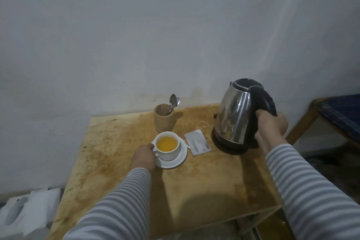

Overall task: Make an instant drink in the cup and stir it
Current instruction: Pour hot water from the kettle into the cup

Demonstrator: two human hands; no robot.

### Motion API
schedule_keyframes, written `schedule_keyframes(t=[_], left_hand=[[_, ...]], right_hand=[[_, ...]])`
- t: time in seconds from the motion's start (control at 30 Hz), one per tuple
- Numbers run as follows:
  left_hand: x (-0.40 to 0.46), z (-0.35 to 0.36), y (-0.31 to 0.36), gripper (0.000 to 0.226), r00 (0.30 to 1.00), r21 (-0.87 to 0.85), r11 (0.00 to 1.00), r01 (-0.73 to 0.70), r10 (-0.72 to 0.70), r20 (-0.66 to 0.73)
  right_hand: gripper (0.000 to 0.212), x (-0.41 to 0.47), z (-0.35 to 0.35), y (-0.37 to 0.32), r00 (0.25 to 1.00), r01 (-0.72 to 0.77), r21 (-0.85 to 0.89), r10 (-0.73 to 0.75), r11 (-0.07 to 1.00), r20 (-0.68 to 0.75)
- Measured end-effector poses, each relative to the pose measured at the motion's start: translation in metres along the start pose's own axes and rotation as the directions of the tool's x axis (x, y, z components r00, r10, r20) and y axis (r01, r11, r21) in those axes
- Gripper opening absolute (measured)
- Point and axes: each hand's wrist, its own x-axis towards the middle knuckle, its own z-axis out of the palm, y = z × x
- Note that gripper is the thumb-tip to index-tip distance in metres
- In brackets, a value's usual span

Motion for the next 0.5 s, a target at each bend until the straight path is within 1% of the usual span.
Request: schedule_keyframes(t=[0.13, 0.23, 0.37, 0.5], left_hand=[[0.0, 0.001, 0.0, 0.039, 1.0, 0.002, 1.0, -0.009, 0.009, -0.008], [0.0, 0.004, -0.002, 0.039, 1.0, 0.012, 1.0, -0.015, 0.015, -0.024], [-0.002, 0.007, -0.003, 0.042, 0.999, 0.019, 1.0, -0.013, 0.014, -0.051], [-0.002, 0.007, -0.002, 0.042, 0.999, 0.033, 0.999, -0.017, 0.018, -0.045]], right_hand=[[0.021, 0.01, -0.007, 0.012, 0.998, -0.006, 0.002, 0.006, 1.0, -0.059], [0.024, 0.016, -0.01, 0.019, 0.997, -0.024, 0.014, 0.025, 1.0, -0.071], [0.025, 0.02, -0.005, 0.023, 0.999, 0.031, -0.029, -0.031, 0.999, -0.022], [0.029, 0.021, 0.007, 0.021, 0.999, 0.04, -0.039, -0.038, 0.998, 0.032]])
